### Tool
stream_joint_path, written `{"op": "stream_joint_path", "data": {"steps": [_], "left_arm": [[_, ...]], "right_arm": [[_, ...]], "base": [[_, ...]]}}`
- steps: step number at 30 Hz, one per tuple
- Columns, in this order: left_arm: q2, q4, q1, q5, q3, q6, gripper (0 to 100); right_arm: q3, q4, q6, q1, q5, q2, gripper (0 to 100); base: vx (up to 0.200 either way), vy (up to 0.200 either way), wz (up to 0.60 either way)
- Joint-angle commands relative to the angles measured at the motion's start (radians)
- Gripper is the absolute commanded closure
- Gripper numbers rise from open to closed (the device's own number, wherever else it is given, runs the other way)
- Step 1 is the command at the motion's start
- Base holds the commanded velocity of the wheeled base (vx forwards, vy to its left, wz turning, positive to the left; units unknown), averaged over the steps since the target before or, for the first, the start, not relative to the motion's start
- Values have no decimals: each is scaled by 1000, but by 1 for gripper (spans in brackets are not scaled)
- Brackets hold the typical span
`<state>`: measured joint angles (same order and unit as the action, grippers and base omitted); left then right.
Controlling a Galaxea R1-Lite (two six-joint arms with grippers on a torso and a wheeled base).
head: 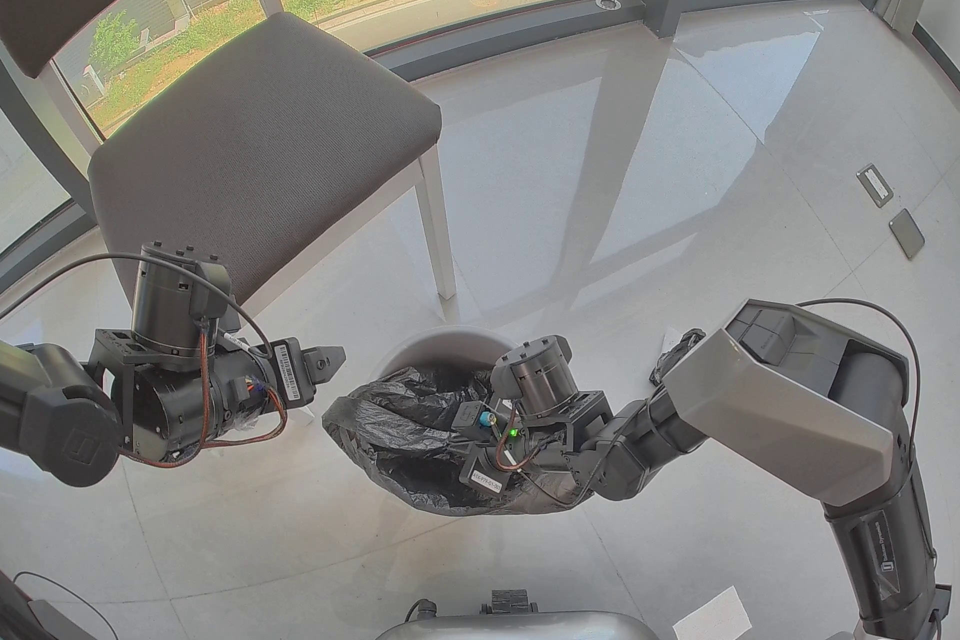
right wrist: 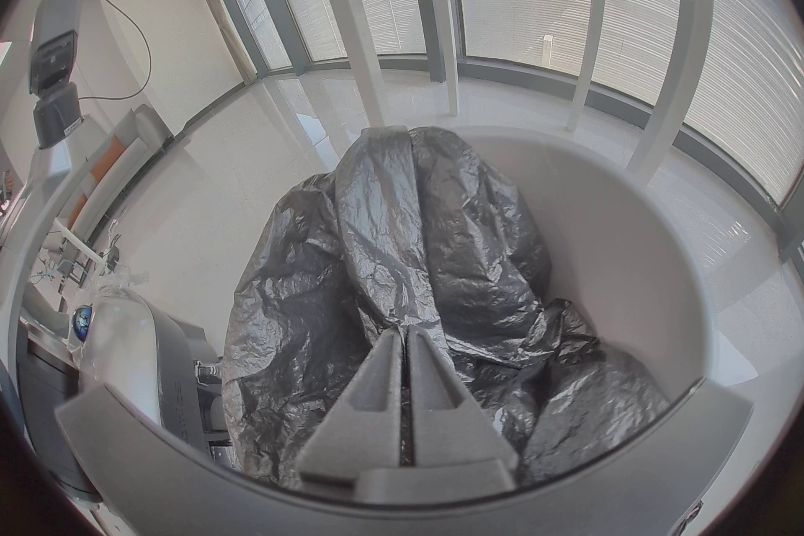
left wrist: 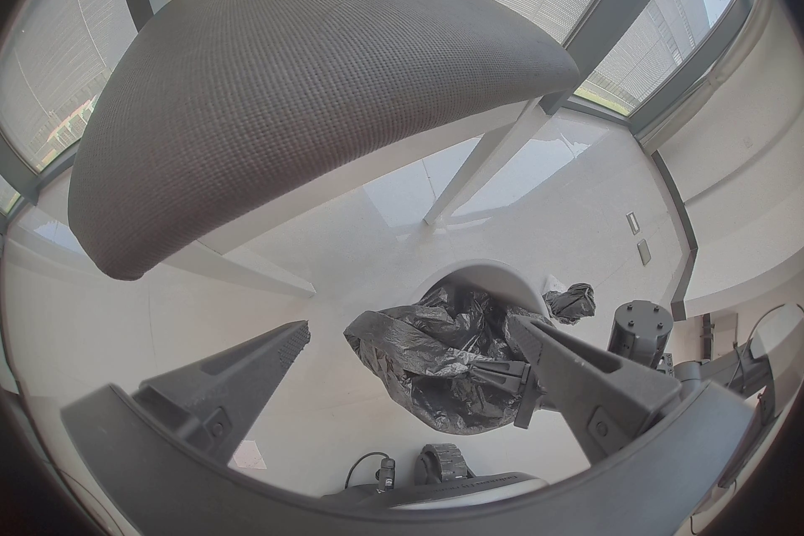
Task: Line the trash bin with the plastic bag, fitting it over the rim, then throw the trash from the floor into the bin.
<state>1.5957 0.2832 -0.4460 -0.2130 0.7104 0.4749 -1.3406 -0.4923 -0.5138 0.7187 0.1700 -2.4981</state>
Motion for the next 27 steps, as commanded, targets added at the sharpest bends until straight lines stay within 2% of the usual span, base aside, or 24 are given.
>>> {"op": "stream_joint_path", "data": {"steps": [1,9,22,27], "left_arm": [[1,1,0,0,0,1,0],[-11,2,0,-3,-20,1,0],[-37,7,3,-6,-55,1,0],[-42,28,3,-6,-74,1,0]], "right_arm": [[-2,-3,5,-4,0,28,100],[-118,8,-2,-41,-1,76,100],[-354,92,-66,-119,-1,79,100],[-347,95,-63,-114,0,94,100]], "base": [[0,0,0],[0,0,0],[0,0,0],[0,0,0]]}}
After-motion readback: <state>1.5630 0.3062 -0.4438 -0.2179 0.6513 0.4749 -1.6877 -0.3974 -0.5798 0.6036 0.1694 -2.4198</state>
